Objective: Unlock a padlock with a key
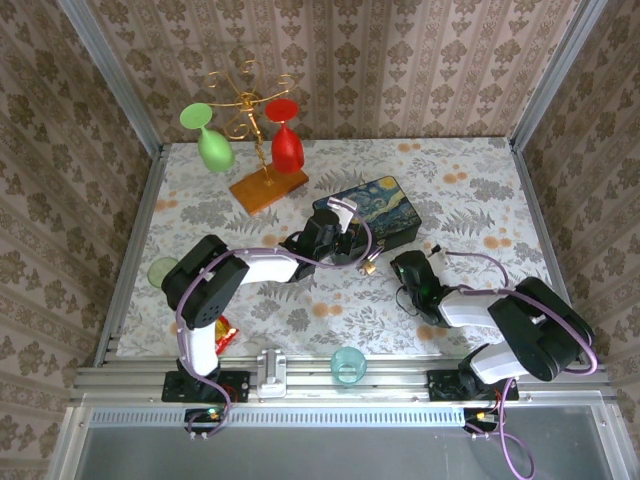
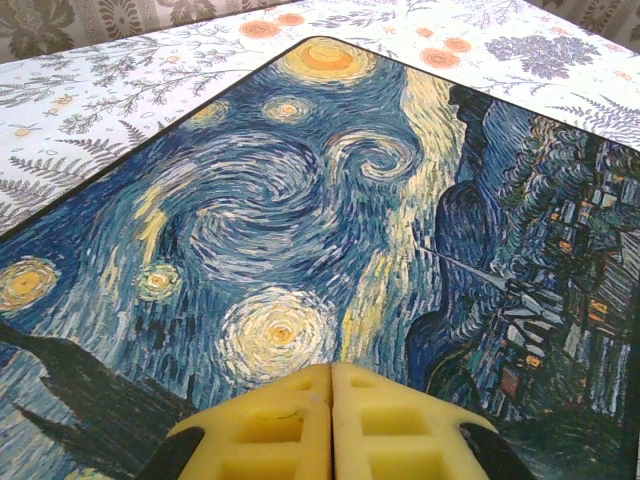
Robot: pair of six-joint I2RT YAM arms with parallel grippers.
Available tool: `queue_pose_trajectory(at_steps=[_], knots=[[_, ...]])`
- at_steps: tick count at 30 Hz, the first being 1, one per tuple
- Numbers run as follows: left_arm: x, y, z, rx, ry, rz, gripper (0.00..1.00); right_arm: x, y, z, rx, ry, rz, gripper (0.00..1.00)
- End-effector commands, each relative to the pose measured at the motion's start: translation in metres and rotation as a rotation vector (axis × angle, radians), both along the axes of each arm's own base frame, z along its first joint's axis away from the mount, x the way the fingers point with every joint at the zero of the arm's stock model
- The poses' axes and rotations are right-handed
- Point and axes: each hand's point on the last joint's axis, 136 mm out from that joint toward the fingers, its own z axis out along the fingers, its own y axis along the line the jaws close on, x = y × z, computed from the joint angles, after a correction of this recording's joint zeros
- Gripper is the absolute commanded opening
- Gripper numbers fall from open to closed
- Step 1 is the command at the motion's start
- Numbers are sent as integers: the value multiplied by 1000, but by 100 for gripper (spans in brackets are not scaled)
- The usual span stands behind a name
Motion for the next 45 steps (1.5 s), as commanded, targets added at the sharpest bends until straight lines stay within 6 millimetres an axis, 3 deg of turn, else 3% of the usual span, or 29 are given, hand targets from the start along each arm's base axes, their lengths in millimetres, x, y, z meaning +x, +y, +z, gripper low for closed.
queue_pose_trajectory(at_steps=[1, 3, 8, 15, 23, 31, 35, 40, 45], knots=[[-47, 82, -137, 381, 346, 80, 8, 5, -7, -1, -36, -19, -3, 0], [-46, 80, -134, 374, 347, 76, 8, 7, -6, -5, -68, -4, 95, 0], [-46, 75, -123, 350, 338, 61, 8, -2, 12, -24, -92, 90, 361, 26], [-43, 67, -103, 330, 319, 42, 9, -16, 55, -39, -46, 85, 689, 36], [-41, 64, -100, 327, 319, 38, 10, -19, 61, -34, -123, 86, 756, 40], [-40, 58, -91, 296, 316, 34, 11, -31, 74, -42, -383, 186, 796, 43], [-41, 60, -91, 301, 317, 36, 11, -35, 71, -43, -560, 216, 781, 47], [-42, 61, -94, 305, 323, 33, 11, -32, 62, -43, -717, 254, 753, 48], [-41, 60, -96, 304, 326, 34, 11, -26, 76, -39, -855, 245, 783, 48]])
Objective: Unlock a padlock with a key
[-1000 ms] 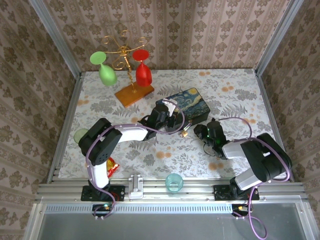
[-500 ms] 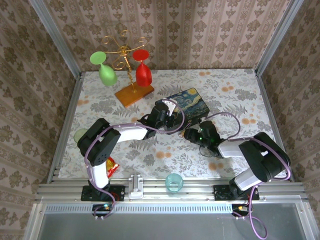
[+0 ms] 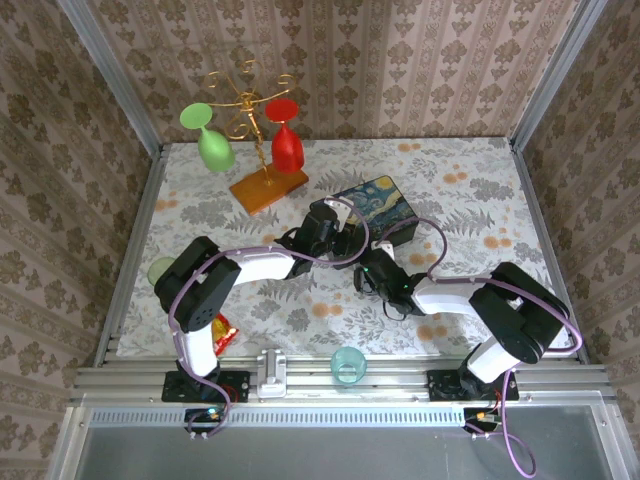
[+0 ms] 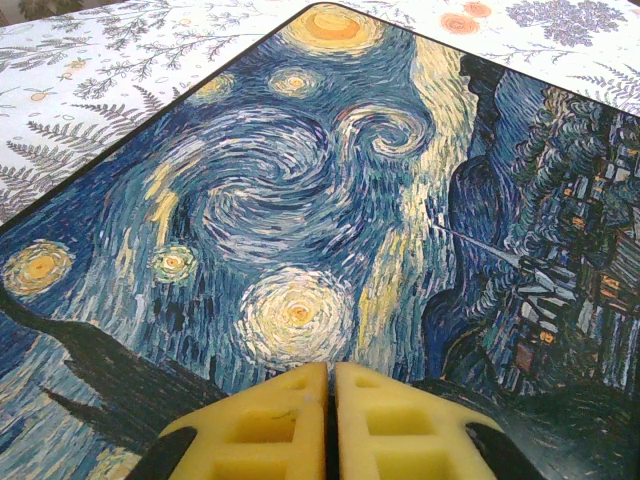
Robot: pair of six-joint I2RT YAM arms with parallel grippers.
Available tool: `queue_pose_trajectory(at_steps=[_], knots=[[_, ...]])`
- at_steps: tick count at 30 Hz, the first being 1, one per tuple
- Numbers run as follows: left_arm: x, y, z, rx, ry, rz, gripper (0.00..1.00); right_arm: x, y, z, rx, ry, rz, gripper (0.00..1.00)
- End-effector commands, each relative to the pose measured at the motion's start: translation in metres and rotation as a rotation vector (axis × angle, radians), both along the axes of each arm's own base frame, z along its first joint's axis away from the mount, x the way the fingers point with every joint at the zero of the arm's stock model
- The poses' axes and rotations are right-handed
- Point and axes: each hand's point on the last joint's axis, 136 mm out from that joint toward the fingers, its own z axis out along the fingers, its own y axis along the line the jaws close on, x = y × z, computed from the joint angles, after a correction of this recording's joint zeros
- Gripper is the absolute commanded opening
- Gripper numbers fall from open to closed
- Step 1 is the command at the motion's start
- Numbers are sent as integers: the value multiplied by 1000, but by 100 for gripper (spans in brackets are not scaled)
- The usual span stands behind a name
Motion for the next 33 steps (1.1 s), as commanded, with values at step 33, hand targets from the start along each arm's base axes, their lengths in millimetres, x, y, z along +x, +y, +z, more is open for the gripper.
queue_pose_trajectory(at_steps=[33], knots=[[-49, 54, -125, 297, 287, -4, 7, 38, -40, 30, 151, -180, -132, 14]])
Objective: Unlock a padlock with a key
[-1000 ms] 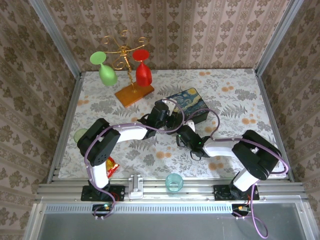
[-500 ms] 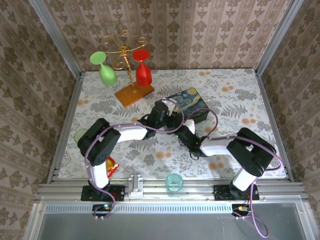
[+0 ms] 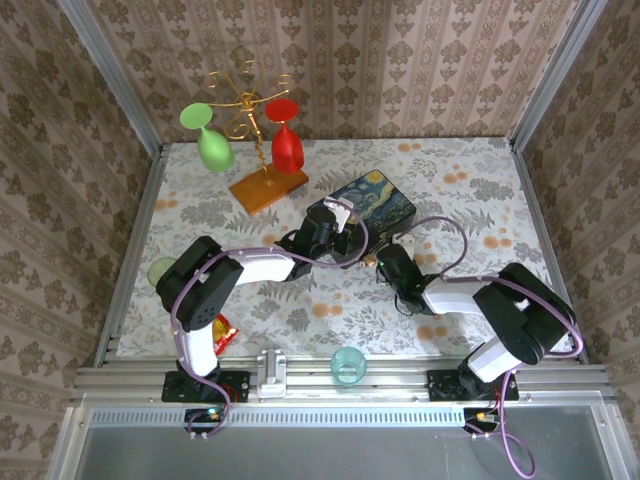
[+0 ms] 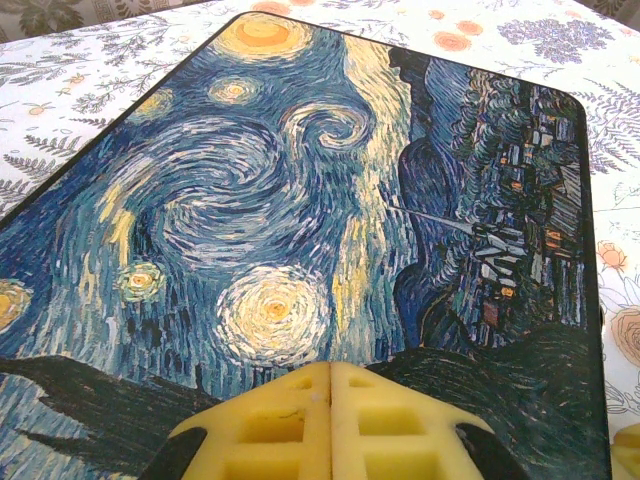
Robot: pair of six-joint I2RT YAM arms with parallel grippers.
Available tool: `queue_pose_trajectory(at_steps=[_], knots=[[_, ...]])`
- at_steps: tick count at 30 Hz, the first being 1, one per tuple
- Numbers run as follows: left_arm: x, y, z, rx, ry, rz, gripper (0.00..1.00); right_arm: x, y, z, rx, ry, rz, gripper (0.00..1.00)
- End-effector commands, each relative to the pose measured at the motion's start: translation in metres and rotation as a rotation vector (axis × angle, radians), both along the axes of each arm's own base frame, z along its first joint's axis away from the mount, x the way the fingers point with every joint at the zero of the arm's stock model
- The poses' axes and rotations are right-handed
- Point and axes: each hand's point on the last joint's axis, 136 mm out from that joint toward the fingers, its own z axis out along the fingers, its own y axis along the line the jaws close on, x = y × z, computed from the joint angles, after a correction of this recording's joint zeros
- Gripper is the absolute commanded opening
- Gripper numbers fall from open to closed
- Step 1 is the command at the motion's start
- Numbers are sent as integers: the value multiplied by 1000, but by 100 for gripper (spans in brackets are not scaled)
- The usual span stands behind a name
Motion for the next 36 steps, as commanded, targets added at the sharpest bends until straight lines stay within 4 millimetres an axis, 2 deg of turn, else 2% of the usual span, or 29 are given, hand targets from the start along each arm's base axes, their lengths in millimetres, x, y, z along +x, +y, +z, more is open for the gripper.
queue_pose_trajectory(at_steps=[1, 5, 7, 10, 15, 18, 21, 26, 29, 36], knots=[[-50, 56, -124, 328, 310, 0, 7, 7, 14, 16, 157, -42, 62, 14], [-46, 52, -115, 314, 305, 0, 7, 3, -2, 13, 295, 6, 36, 21], [-45, 47, -105, 285, 306, -3, 8, 1, 0, 15, 385, 17, 73, 26], [-40, 38, -81, 228, 293, -11, 13, -3, 12, 21, 467, 18, 156, 34], [-31, 29, -26, 153, 229, -7, 33, -5, 23, 15, 515, 63, 188, 39], [-26, 38, 0, 154, 188, 37, 46, -3, 20, 5, 469, 83, 157, 41], [-24, 55, 6, 149, 183, 97, 54, 1, 20, -2, 449, 119, 134, 41], [-21, 82, -5, 138, 197, 204, 62, 7, 39, -1, 421, 108, 190, 44], [-16, 86, -9, 69, 236, 226, 64, 10, 48, -8, 398, 125, 200, 44], [-4, 87, -9, 43, 240, 262, 65, 10, 44, -27, 372, 155, 154, 43]])
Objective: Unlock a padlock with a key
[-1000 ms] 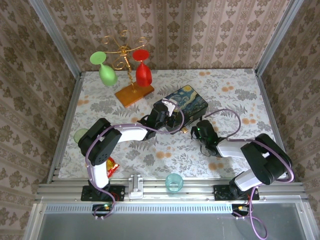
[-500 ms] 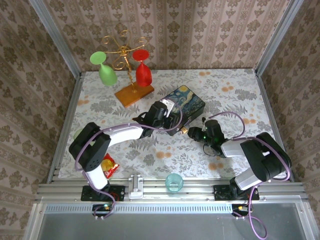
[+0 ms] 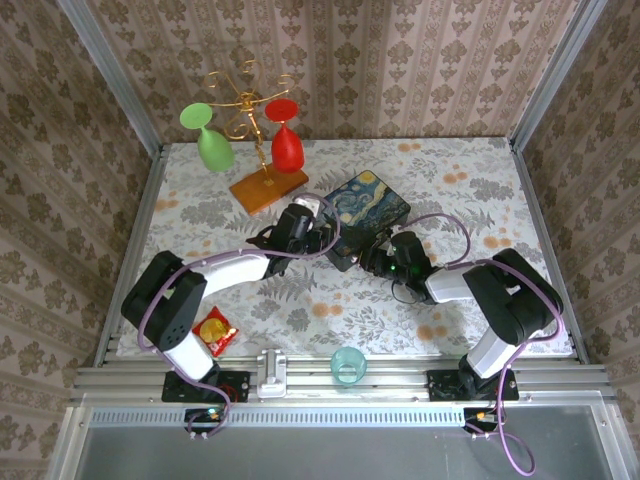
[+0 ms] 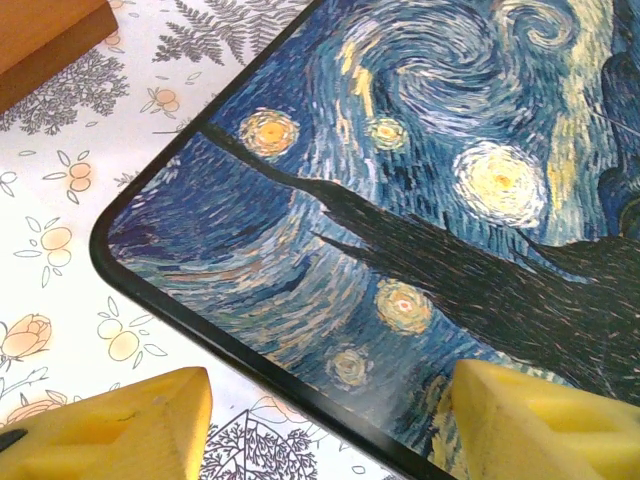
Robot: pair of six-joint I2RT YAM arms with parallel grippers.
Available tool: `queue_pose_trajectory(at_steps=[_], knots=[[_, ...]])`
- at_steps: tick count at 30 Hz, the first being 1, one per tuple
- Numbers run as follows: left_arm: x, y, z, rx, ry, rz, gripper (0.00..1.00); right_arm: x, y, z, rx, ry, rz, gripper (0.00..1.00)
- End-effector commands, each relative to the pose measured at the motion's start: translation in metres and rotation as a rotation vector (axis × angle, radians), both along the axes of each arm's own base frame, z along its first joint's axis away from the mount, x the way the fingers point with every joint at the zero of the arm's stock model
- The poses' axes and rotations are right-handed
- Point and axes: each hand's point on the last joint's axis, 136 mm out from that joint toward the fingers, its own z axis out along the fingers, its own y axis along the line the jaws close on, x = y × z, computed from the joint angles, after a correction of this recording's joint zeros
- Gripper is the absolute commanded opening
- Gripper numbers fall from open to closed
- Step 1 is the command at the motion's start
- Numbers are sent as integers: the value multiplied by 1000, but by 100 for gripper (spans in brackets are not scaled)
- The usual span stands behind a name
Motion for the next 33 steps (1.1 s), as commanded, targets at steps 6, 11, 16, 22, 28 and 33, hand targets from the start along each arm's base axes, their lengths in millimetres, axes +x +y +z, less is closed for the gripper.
queue_pose_trajectory(at_steps=[6, 11, 16, 22, 28, 33], knots=[[14, 6, -27, -51, 77, 79, 65, -9, 0, -31, -121, 92, -4, 36], [22, 7, -31, -46, 78, 96, 66, -16, -7, -40, -164, 134, -26, 25], [27, 9, -41, -36, 95, 103, 65, -18, -8, -38, -140, 127, -31, 14], [31, 9, -34, -73, 81, 120, 66, -24, -7, -33, -64, 118, -32, 7], [48, 2, -32, -136, 91, 135, 67, -25, -1, -25, 117, 55, -3, 3], [55, 1, -28, -61, 57, 136, 67, -26, -6, -23, 181, 23, -11, 0]])
